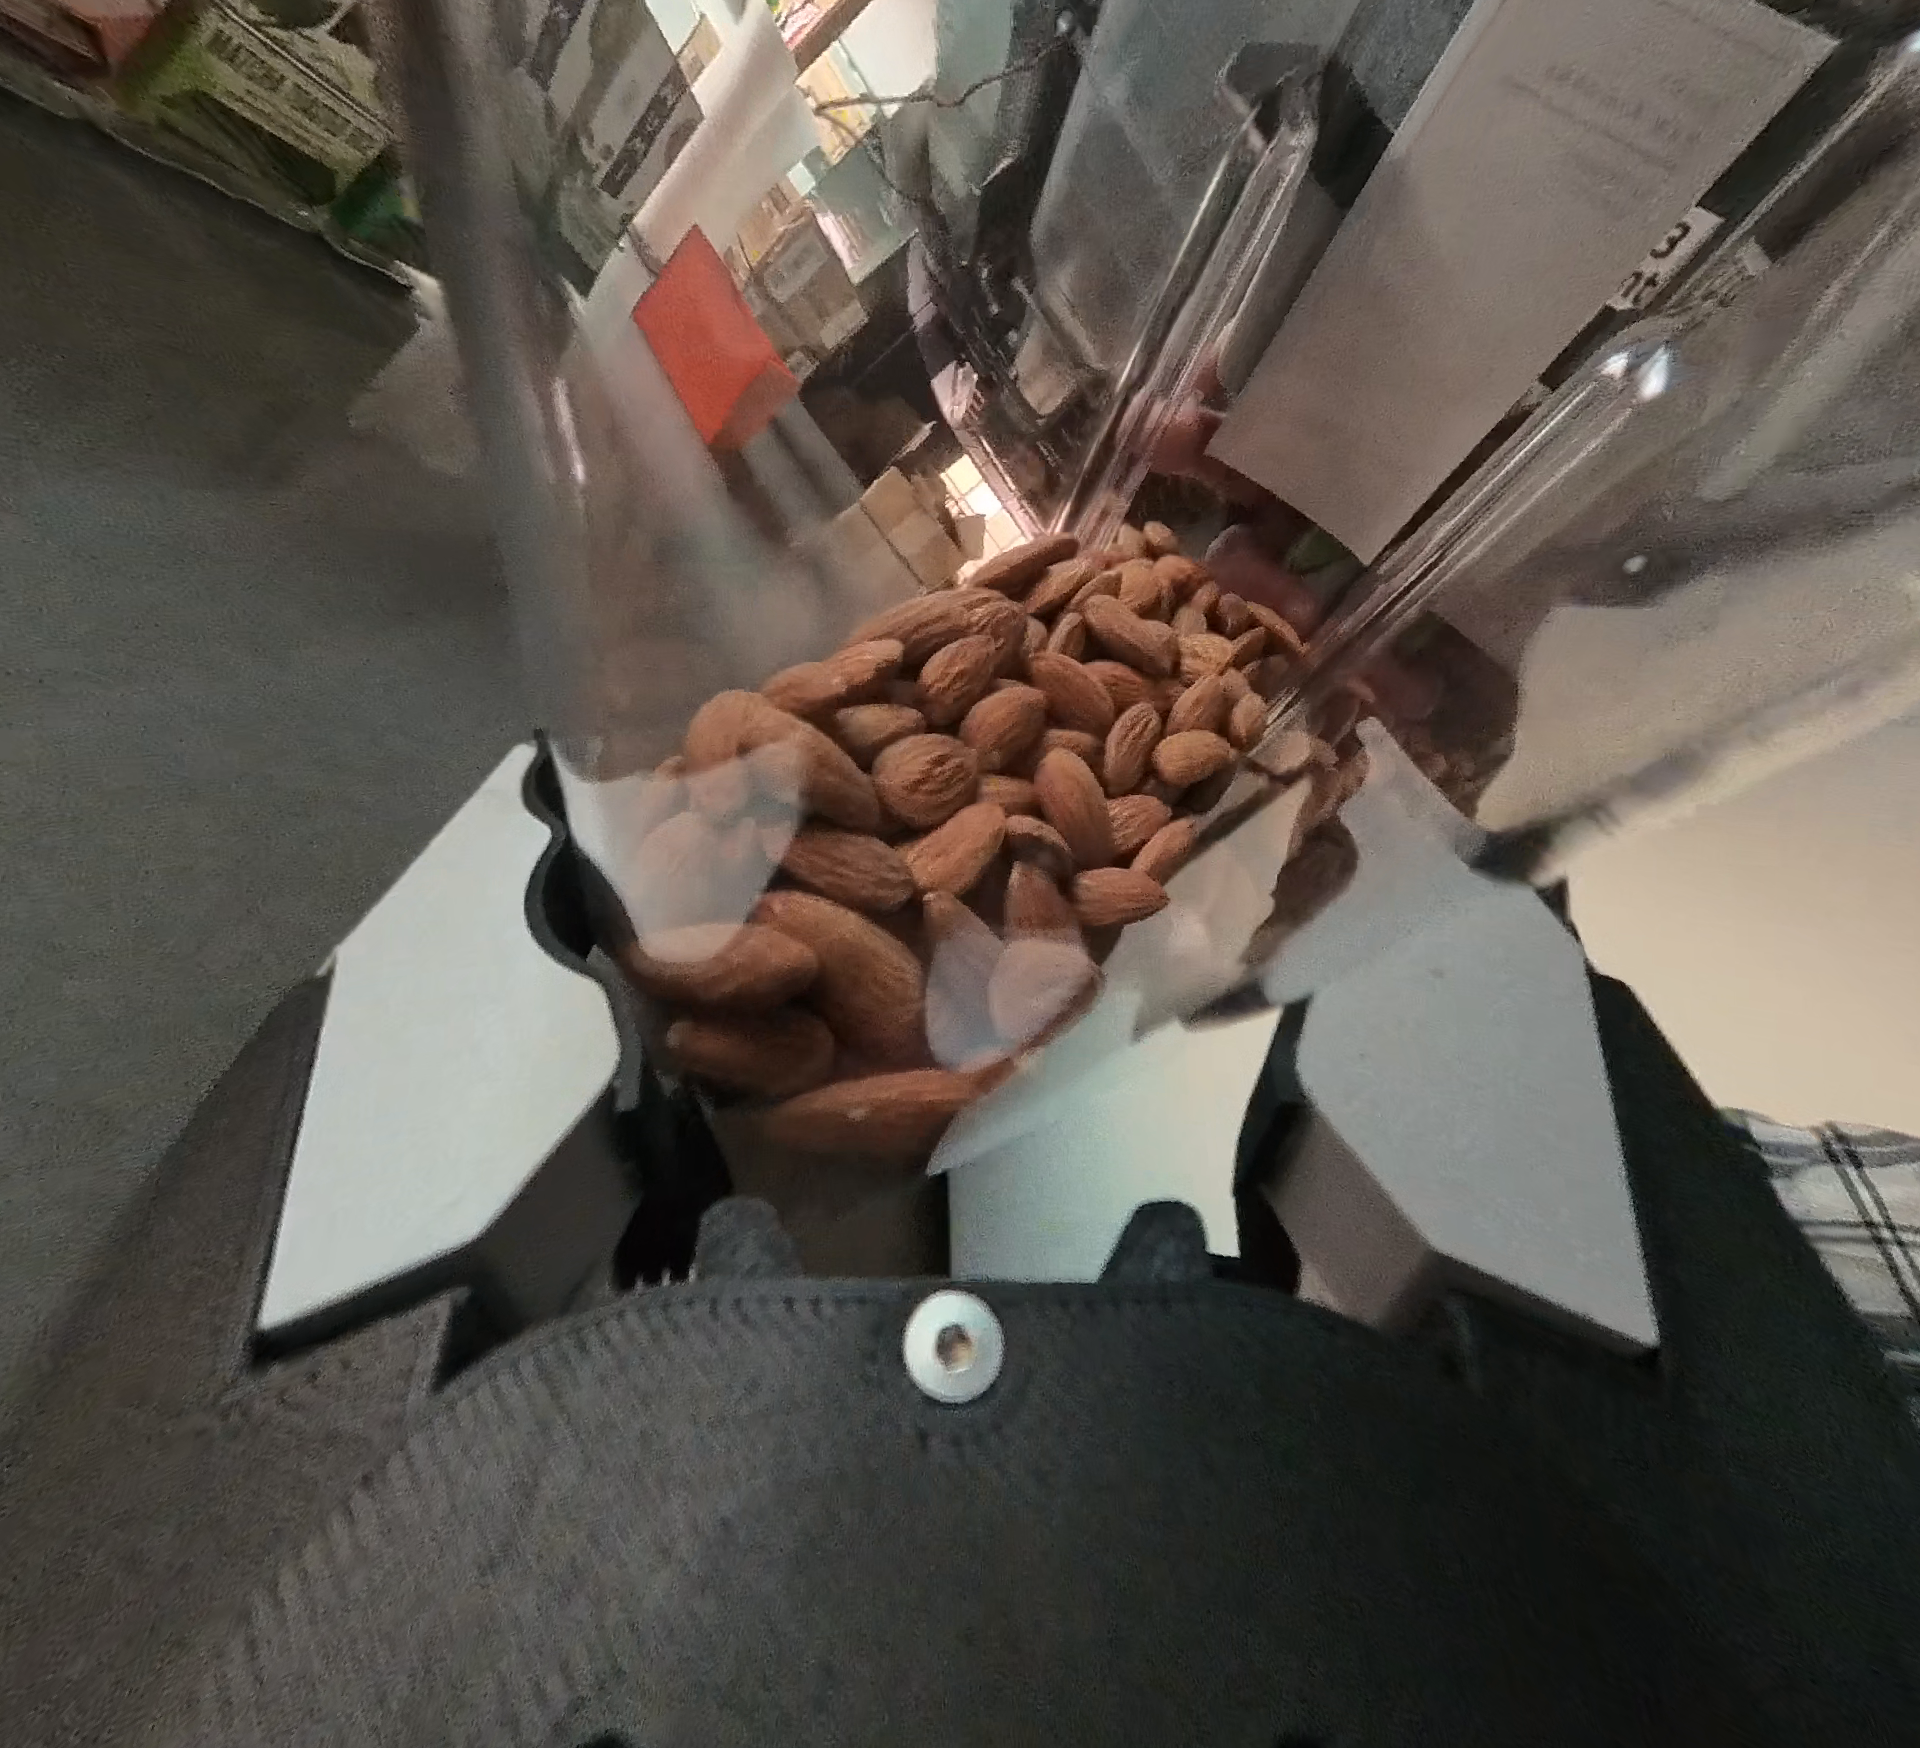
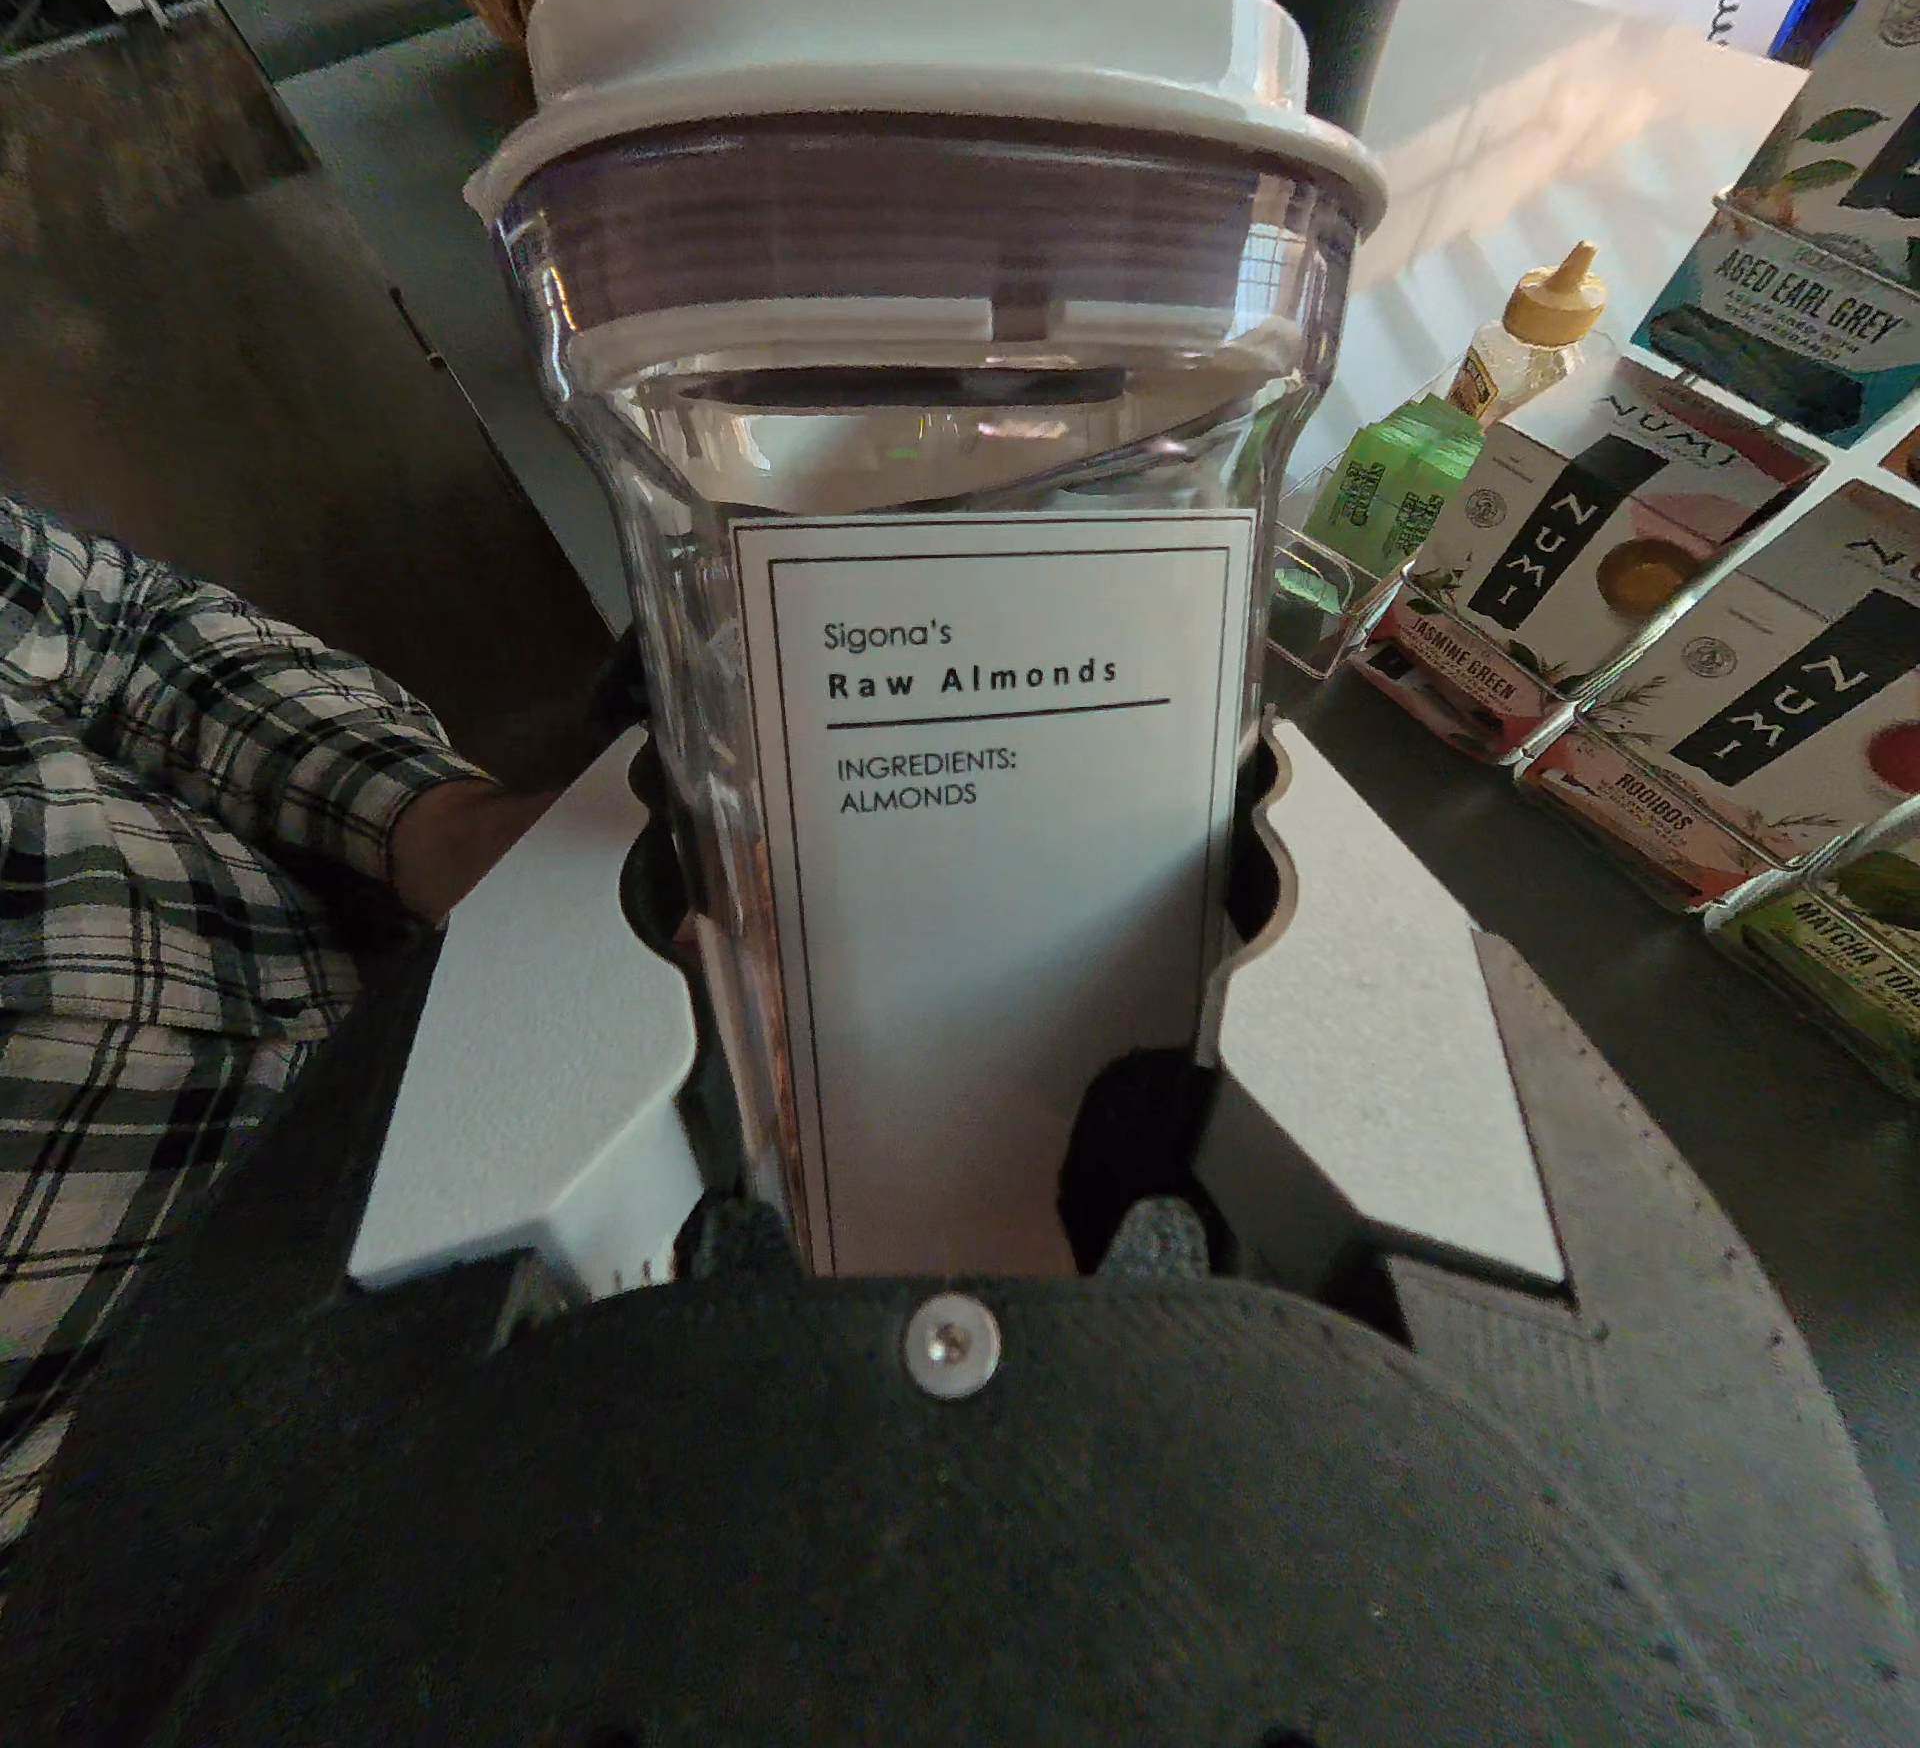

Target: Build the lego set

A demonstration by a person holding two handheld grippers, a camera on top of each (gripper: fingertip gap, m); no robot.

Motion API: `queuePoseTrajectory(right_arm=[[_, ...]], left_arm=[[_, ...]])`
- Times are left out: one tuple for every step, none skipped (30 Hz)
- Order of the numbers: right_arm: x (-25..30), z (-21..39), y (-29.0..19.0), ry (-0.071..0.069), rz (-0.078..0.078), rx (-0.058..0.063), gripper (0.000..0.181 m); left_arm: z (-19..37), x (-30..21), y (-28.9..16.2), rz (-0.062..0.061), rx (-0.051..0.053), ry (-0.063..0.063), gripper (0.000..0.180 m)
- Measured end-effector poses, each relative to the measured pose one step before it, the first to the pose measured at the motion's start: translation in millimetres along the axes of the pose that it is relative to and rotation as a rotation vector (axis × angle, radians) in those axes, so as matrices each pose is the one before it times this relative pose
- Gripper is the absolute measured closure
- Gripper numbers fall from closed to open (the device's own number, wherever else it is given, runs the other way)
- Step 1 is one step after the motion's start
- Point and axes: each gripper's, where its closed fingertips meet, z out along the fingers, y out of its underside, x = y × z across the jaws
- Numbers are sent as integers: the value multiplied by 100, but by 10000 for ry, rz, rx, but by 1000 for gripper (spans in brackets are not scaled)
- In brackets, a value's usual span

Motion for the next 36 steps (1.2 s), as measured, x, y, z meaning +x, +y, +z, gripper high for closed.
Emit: queuePoseTrajectory(right_arm=[[-155, 41, -104, 24, -52, -134, 75], [-154, 0, -168, 29, -29, -123, 75], [-143, -50, -201, 22, -21, -102, 75], [-105, -47, -213, 29, 5, -109, 75], [-50, -42, -156, 52, -26, -91, 74], [-26, -41, -96, 67, -2, -121, 75], [-3, -19, -104, 83, 12, -131, 75], [-14, 9, -123, 79, -12, -120, 75], [-59, -14, -114, 59, -7, -116, 75], [-44, 6, -125, 60, -2, -124, 74], [-20, 46, -107, 66, 28, -140, 75], [2, 66, -79, 56, 40, -154, 74], [-6, 69, -93, 31, 7, -119, 74], [-18, 111, -70, 24, 3, -129, 74], [3, 140, -81, 24, 19, -120, 75], [8, 148, -94, 20, 27, -120, 74], [-34, 129, -90, 16, 8, -109, 74], [0, 121, -67, 20, -20, -120, 74], [-18, 87, -72, 25, -4, -132, 74], [-15, 135, -77, 21, 1, -153, 74], [-15, 130, -57, 44, 0, -167, 74], [-20, 150, -56, 63, -10, -147, 74], [-35, 131, -68, 39, -30, -96, 74], [-9, 108, -68, 23, -7, -72, 74], [11, 101, -66, 31, 17, -68, 74], [-19, 81, -73, 23, -20, -73, 74], [-46, 64, -61, 18, -37, -89, 74], [-63, 65, -76, 11, -26, -96, 74], [-39, 49, -58, 14, -16, -103, 74], [-17, 85, -30, 13, -4, -98, 74], [-1, 93, -20, 6, -9, -85, 74], [3, 54, -3, -1, -7, -69, 74], [21, 50, -33, 2, 0, -65, 74], [-2, 77, -37, 8, -9, -63, 74], [-37, 68, -73, 16, -20, -66, 74], [-46, 87, -61, 25, -21, -78, 74]], left_arm=[[-10, 174, -60, -16, 70, 113, 42], [-7, 188, -18, -26, 31, 139, 42], [50, 222, -53, -33, 27, 138, 43], [76, 168, -23, -45, 31, 98, 44], [105, 183, -54, -91, 44, 107, 44], [106, 145, -4, -89, 9, 132, 44], [109, 124, -12, -111, 22, 119, 44], [91, 117, -38, -107, 48, 103, 44], [89, 124, -20, -62, 55, 89, 44], [85, 129, 6, -98, 44, 106, 44], [67, 118, 25, -146, 32, 107, 44], [62, 71, 36, -119, 46, 78, 44], [34, 51, 0, -83, 74, 68, 44], [-5, 2, -17, -81, 65, 64, 44], [-25, -10, -25, -80, 58, 42, 43], [-40, -53, -4, -111, 49, 42, 43], [-25, -47, 5, -103, 53, 65, 43], [-17, -50, 13, -103, 78, 79, 43], [53, 143, -46, -145, 82, 89, 43], [-4, 3, 71, -143, 54, 114, 43], [33, 64, 37, -139, 34, 141, 43], [-19, -30, -22, -117, 29, 110, 43], [-34, -26, -65, -43, 38, 82, 43], [-28, -64, -89, -32, 30, 41, 43], [17, 17, -41, -28, 12, 44, 42], [1, 12, -34, -52, 40, 61, 42], [26, 21, -12, -61, 69, 62, 42], [31, 42, 33, -62, 67, 57, 42], [29, 21, 53, -89, 52, 60, 42], [34, -21, 48, -87, 52, 52, 42], [18, -26, 17, -68, 54, 34, 42], [21, 5, 23, -71, 49, 32, 42], [33, 32, -28, -51, 46, 39, 41], [27, 18, 6, -52, 61, 25, 41], [23, 26, -38, -54, 70, 26, 40], [25, 18, -17, -65, 67, 38, 40]])
